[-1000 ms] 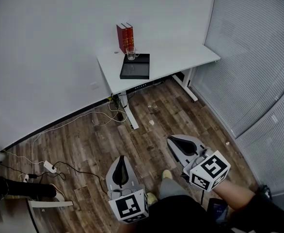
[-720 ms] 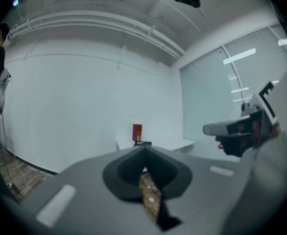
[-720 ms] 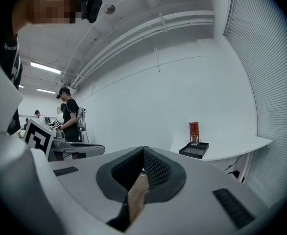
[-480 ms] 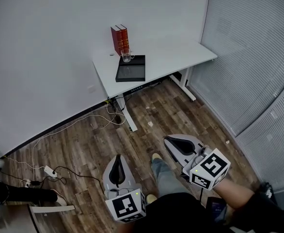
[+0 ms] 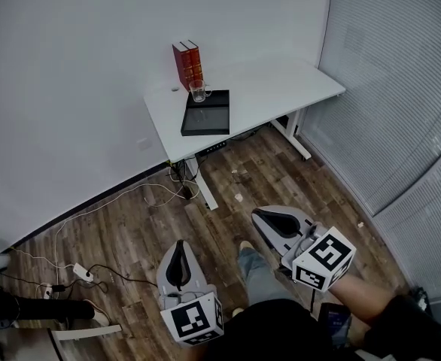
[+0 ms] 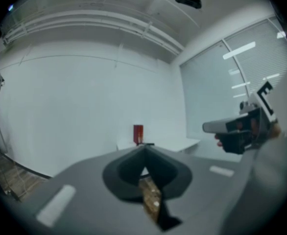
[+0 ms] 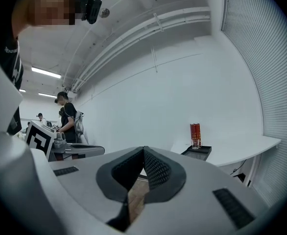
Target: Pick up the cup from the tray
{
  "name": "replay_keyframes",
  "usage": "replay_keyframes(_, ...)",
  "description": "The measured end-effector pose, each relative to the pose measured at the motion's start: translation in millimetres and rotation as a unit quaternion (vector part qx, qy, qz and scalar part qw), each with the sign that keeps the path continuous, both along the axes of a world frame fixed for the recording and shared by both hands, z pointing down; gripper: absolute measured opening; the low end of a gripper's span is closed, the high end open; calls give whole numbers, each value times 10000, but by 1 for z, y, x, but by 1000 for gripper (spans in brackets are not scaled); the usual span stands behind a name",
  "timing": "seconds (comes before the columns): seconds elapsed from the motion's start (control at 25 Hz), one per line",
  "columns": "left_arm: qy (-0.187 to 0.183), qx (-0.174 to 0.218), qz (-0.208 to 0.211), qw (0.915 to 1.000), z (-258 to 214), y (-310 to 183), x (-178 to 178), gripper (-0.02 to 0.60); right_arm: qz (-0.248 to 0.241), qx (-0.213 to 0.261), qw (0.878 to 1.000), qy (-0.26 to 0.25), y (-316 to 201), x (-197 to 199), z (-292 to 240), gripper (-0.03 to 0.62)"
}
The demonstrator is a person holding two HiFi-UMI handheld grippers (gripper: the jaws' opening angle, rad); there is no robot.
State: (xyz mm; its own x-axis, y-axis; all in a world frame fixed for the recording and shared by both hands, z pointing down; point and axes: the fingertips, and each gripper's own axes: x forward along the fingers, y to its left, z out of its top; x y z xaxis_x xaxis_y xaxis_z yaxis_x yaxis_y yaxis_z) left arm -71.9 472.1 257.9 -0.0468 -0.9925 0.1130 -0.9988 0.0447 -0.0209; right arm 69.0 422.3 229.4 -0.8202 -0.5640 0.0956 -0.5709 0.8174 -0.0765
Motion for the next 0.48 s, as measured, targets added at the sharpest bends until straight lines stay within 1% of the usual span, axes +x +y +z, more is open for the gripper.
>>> replay_keyframes(0.12, -25, -74, 13, 10000, 5, -17, -2, 2, -7, -80, 10000, -14, -20, -5, 6, 14)
replay_keyframes(0.32, 81, -166, 66, 9998, 14, -47, -7, 2, 28, -162, 9998, 73, -48, -10, 15, 14)
replay_keyframes(0.48, 76, -255, 76, 9996, 22, -68, -8, 2, 22, -303, 9995, 95, -71, -12, 26, 14)
